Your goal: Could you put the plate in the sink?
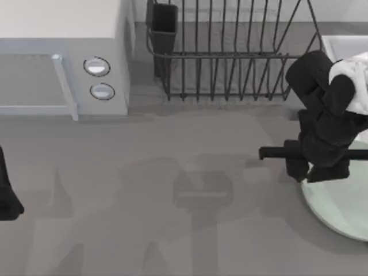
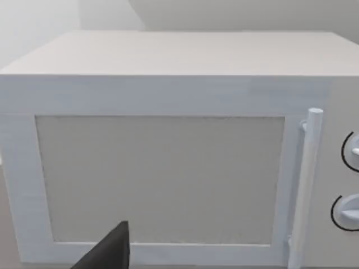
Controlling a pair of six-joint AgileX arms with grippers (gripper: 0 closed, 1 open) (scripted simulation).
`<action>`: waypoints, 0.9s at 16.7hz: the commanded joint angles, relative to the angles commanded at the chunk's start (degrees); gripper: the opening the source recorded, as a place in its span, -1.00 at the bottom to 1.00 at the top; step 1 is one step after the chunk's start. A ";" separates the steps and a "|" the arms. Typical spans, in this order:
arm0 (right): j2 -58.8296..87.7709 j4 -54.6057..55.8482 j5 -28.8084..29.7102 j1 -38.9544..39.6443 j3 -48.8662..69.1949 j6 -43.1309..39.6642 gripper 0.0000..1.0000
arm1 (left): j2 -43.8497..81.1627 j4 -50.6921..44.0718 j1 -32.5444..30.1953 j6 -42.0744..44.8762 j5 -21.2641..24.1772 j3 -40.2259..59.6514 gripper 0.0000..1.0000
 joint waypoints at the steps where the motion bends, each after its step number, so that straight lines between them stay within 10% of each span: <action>1: 0.11 -3.13 0.00 0.02 3.11 0.03 -1.00 | 0.00 0.00 0.00 0.00 0.00 0.00 1.00; 15: -3.60 -51.84 -0.08 -0.79 48.87 -0.84 -1.00 | 0.00 0.00 0.00 0.00 0.00 0.00 1.00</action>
